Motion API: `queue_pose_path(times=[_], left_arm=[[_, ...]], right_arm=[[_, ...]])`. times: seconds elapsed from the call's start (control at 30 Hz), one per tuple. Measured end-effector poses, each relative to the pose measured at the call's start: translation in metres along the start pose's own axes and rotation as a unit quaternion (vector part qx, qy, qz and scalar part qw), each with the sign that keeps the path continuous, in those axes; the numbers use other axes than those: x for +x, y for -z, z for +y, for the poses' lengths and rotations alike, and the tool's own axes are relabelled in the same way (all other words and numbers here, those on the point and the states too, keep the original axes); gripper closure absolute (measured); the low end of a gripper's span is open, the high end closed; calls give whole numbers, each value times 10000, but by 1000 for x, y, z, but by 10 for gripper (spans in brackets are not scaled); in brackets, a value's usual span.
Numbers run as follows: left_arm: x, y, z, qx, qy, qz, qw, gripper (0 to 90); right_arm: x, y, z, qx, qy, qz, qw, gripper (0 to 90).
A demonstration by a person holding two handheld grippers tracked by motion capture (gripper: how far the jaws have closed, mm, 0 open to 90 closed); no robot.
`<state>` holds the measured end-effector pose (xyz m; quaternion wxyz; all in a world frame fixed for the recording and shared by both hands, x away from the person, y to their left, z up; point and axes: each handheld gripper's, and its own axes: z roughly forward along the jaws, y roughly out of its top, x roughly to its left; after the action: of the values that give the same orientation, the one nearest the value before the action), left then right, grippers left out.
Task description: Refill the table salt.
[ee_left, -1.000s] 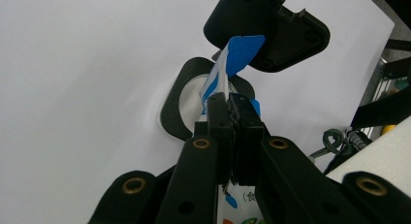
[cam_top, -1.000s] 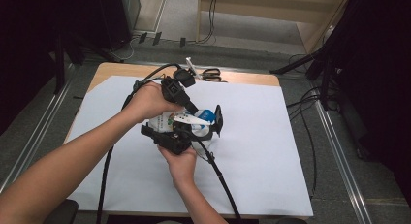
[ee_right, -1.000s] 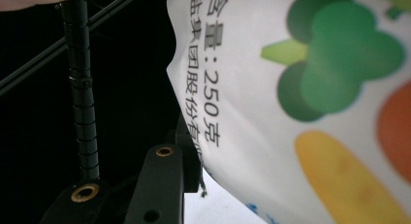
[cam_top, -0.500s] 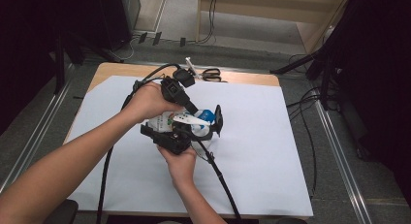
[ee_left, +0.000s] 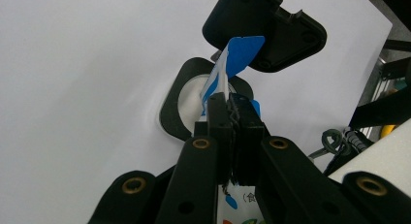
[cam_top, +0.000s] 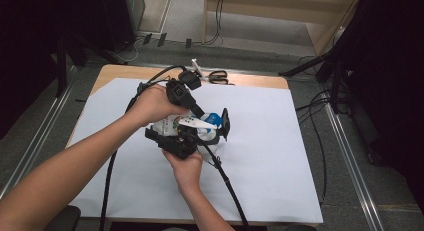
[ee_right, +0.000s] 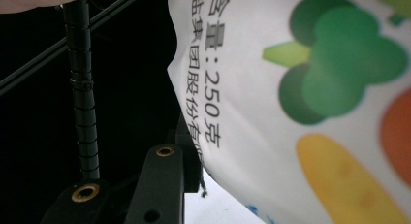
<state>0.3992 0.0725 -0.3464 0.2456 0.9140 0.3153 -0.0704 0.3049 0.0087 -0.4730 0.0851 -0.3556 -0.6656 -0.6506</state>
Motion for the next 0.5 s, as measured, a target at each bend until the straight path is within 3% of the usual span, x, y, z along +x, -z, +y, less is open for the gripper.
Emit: queue_pose_path(times=[0.5], left_arm=[[1,0,2,17,24,-12,10000,896]], right_arm=[[-1,0,2,-3,28,-4,10000,710]])
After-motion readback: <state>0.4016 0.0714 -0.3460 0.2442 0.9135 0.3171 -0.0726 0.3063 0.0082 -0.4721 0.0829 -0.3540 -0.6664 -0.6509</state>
